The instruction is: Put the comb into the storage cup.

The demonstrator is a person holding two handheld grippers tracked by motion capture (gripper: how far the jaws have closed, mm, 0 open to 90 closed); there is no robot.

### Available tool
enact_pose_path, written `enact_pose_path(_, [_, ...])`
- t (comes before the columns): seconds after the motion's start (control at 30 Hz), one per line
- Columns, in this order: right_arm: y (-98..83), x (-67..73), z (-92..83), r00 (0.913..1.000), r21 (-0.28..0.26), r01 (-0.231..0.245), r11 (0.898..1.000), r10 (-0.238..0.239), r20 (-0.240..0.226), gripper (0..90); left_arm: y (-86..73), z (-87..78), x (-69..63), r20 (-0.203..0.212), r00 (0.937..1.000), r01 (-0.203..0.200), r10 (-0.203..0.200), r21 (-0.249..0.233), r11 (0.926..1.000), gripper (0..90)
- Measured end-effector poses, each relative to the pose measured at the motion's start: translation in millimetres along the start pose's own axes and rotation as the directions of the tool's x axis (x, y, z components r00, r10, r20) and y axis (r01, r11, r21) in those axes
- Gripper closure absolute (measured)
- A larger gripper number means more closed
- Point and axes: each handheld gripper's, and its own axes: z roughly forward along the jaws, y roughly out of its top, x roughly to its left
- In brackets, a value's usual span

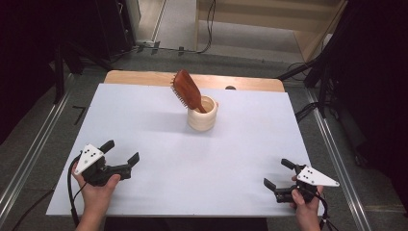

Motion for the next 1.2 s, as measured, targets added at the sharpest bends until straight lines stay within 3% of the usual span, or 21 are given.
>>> enact_pose_path(0.3, [0.0,0.1,0.0,1.0,0.004,0.003,1.0,-0.003,0.004,0.0,-8.9,-14.0,12.8,-0.026,0.9997,0.003,-0.002,0.017,0.9999,0.0])
enact_pose_path(1.0, [-0.6,-0.5,-0.8,0.9999,-0.006,-0.007,1.0,0.008,0.014,0.0,-23.4,-33.8,37.9,-0.038,0.9991,0.021,-0.019,0.059,0.998,0.0])
enact_pose_path(1.2, [-1.0,-0.7,-1.2,0.9997,-0.009,-0.01,1.0,0.011,0.021,0.0,-26.9,-40.4,44.2,-0.034,0.9994,0.003,0.0,0.087,0.9962,0.0])
